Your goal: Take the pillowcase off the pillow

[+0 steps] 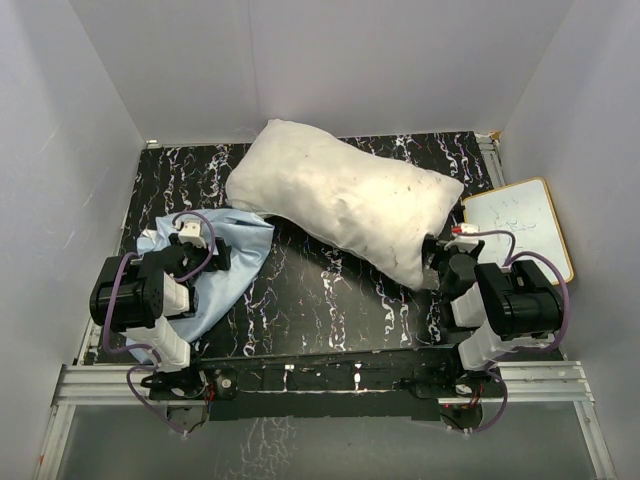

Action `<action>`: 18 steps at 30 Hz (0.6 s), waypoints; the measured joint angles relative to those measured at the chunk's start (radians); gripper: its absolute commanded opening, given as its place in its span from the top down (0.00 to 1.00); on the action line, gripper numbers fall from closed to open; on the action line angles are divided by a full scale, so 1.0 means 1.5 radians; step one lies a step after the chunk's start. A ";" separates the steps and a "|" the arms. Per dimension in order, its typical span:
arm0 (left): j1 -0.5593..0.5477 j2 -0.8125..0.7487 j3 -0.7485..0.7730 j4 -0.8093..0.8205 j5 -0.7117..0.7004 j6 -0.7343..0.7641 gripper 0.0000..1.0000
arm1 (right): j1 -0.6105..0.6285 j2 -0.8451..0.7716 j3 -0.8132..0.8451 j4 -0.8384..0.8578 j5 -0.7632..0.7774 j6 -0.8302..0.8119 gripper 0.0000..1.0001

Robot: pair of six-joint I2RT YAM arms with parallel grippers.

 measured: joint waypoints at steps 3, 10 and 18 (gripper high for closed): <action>-0.003 0.001 0.000 0.004 -0.002 0.001 0.03 | -0.005 0.000 0.067 -0.050 -0.004 0.000 0.02; -0.003 0.001 0.000 0.006 -0.003 0.001 0.03 | -0.009 0.000 0.087 -0.068 -0.006 0.000 0.02; -0.004 0.001 0.000 0.006 -0.022 -0.006 0.03 | -0.009 0.000 0.087 -0.068 -0.007 0.000 0.02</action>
